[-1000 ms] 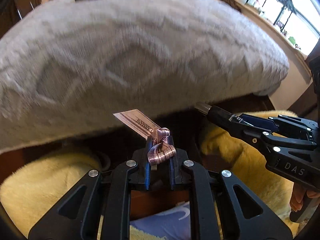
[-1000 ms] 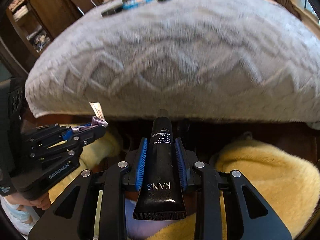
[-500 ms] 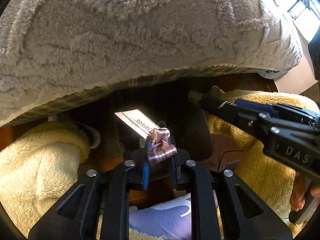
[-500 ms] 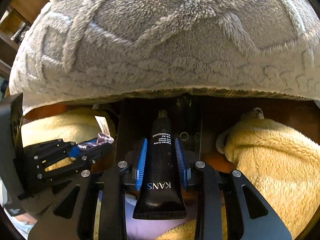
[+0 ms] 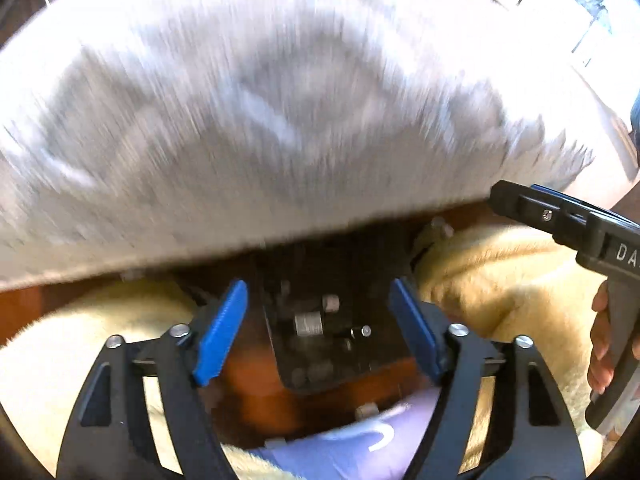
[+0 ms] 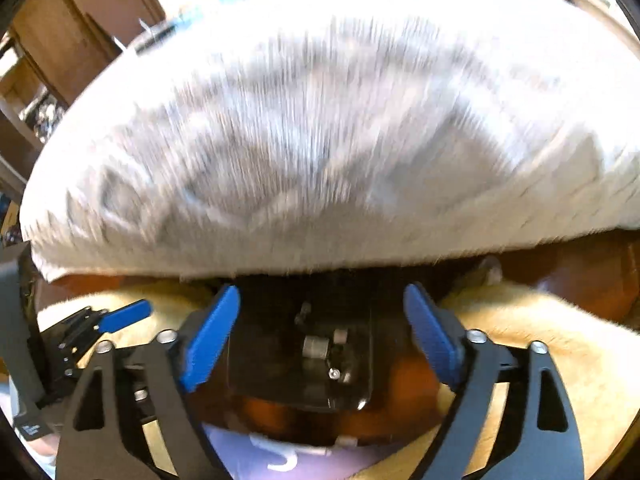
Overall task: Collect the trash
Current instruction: 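Grasp the black box with the left tool while the right tool grasps the black spool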
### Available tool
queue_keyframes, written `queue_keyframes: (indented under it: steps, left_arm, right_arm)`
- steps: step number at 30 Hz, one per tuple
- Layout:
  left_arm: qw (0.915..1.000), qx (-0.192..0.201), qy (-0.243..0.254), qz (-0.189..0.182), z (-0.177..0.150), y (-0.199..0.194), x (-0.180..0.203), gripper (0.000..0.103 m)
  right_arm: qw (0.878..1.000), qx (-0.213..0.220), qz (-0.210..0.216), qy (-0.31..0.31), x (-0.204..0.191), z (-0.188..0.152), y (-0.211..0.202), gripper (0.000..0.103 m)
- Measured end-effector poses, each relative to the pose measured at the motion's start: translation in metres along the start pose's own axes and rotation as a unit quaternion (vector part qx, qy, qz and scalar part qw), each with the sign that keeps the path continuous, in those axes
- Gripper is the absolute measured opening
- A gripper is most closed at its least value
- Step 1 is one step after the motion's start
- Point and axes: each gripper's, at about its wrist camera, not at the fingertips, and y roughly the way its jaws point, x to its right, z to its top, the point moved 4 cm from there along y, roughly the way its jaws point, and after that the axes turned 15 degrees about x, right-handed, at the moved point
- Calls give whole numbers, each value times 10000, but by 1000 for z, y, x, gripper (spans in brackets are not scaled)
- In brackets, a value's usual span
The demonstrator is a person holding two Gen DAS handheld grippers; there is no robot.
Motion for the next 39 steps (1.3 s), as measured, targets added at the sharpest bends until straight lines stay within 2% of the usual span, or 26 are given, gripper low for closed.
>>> queue_keyframes:
  steps: [3, 8, 14, 18, 22, 24, 26, 28, 39]
  left_arm:
    - [9985, 490, 141, 176, 22, -21, -2, 80]
    - [9937, 1008, 173, 462, 64, -45, -13, 84]
    - [9888, 1307, 178, 702, 118, -49, -37, 85]
    - [9853, 1381, 195, 990, 152, -40, -65, 85]
    - [9844, 1344, 181, 1124, 177, -24, -86, 85]
    - [9846, 1320, 184, 1131, 186, -16, -94, 85]
    - [9850, 1273, 180, 1149, 194, -6, -100, 85]
    - [9858, 1226, 171, 1130, 203, 6, -106, 85]
    - [9879, 1074, 372, 1058, 243, 57, -113, 85]
  right_arm:
    - [9987, 488, -48, -148, -6, 29, -22, 95]
    - [9935, 1032, -125, -471, -21, 78, -35, 96]
    - [9904, 1334, -79, -350, -24, 121, -17, 96]
    - [9908, 1308, 36, -342, -37, 143, 3, 96]
    - [9919, 1225, 58, -331, -49, 164, 31, 95]
    - [9932, 1124, 86, -281, -54, 172, 49, 90]
    - [9945, 1018, 97, -231, -58, 176, 62, 77]
    - [9958, 901, 58, -181, -61, 180, 77, 71]
    - [9970, 737, -113, -183, -65, 192, 118, 65]
